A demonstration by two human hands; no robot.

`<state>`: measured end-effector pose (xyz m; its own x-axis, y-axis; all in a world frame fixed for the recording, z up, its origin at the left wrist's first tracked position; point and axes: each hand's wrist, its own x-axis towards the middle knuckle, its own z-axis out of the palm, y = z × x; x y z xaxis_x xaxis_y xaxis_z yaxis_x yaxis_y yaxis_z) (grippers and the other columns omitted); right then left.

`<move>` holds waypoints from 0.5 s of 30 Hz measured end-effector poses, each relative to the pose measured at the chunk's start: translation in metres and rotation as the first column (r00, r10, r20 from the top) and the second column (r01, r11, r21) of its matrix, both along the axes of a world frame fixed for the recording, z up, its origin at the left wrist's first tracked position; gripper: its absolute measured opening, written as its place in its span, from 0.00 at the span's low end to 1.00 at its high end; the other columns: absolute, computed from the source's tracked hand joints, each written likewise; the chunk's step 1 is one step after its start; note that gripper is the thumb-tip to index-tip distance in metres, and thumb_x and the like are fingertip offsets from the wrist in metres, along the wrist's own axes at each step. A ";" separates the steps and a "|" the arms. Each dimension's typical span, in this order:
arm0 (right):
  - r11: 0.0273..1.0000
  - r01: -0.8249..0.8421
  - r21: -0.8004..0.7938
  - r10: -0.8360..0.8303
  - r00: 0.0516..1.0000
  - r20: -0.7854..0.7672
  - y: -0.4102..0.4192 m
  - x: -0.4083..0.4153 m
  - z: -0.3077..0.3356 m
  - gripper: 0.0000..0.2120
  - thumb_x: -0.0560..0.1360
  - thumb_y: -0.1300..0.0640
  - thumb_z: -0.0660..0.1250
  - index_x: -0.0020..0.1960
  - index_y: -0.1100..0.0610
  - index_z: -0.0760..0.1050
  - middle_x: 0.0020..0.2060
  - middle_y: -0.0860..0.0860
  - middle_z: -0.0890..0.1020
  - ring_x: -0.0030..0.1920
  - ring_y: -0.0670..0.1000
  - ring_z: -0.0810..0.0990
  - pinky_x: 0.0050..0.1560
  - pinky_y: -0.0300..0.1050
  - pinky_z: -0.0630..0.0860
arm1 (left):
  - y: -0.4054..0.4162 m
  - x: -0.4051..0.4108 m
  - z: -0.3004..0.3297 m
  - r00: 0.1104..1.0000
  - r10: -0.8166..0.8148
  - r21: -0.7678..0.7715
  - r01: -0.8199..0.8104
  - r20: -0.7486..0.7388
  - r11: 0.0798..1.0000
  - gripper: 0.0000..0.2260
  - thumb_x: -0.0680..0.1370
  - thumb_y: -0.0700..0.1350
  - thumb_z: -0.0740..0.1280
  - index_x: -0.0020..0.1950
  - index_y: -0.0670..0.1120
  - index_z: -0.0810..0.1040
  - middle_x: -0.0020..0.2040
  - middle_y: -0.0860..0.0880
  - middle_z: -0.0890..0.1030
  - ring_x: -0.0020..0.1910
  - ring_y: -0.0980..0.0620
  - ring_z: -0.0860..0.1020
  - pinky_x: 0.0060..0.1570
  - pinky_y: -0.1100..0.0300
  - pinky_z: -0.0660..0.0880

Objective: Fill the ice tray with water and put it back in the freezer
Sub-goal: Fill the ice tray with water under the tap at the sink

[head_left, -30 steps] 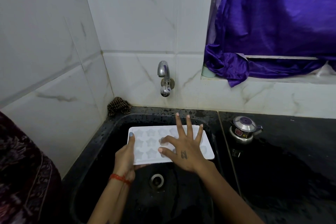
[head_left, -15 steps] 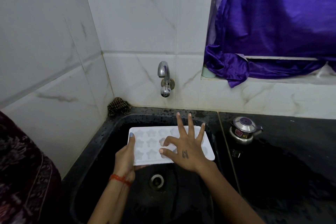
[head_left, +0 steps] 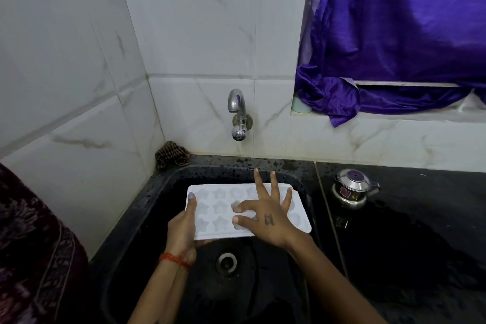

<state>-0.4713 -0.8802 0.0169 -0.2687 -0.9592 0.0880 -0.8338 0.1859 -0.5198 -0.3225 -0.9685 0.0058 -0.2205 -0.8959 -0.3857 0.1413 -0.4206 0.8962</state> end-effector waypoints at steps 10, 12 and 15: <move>0.997 -0.006 -0.077 -0.006 0.989 -0.147 0.003 -0.002 0.001 0.15 0.74 0.34 0.58 0.54 0.41 0.73 0.73 0.46 0.30 0.69 0.53 0.20 0.62 0.63 0.19 | 0.004 -0.002 0.001 1.000 -0.005 0.028 0.005 -0.023 1.000 0.17 0.76 0.57 0.64 0.45 0.43 0.80 0.46 0.42 0.83 0.41 0.45 0.82 0.28 0.55 0.80; 0.993 0.009 -0.122 -0.020 0.995 -0.095 0.002 0.003 0.000 0.15 0.76 0.36 0.56 0.58 0.41 0.70 0.72 0.45 0.30 0.70 0.52 0.21 0.64 0.64 0.22 | 0.004 -0.002 0.002 1.000 -0.005 0.027 0.006 -0.029 1.000 0.17 0.76 0.57 0.64 0.46 0.43 0.80 0.45 0.43 0.83 0.41 0.45 0.82 0.26 0.57 0.79; 0.988 -0.020 -0.150 0.005 0.995 -0.098 -0.002 0.013 -0.002 0.16 0.76 0.36 0.54 0.60 0.39 0.68 0.73 0.45 0.30 0.70 0.51 0.21 0.63 0.61 0.21 | 0.005 -0.003 0.003 1.000 -0.010 0.031 0.011 -0.029 0.999 0.17 0.76 0.57 0.64 0.46 0.43 0.80 0.46 0.42 0.83 0.41 0.44 0.82 0.29 0.56 0.79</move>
<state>-0.4584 -0.8821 0.0154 -0.2398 -0.9363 0.2567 -0.8834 0.1008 -0.4576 -0.3251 -0.9640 0.0092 -0.2416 -0.8809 -0.4070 0.1626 -0.4502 0.8780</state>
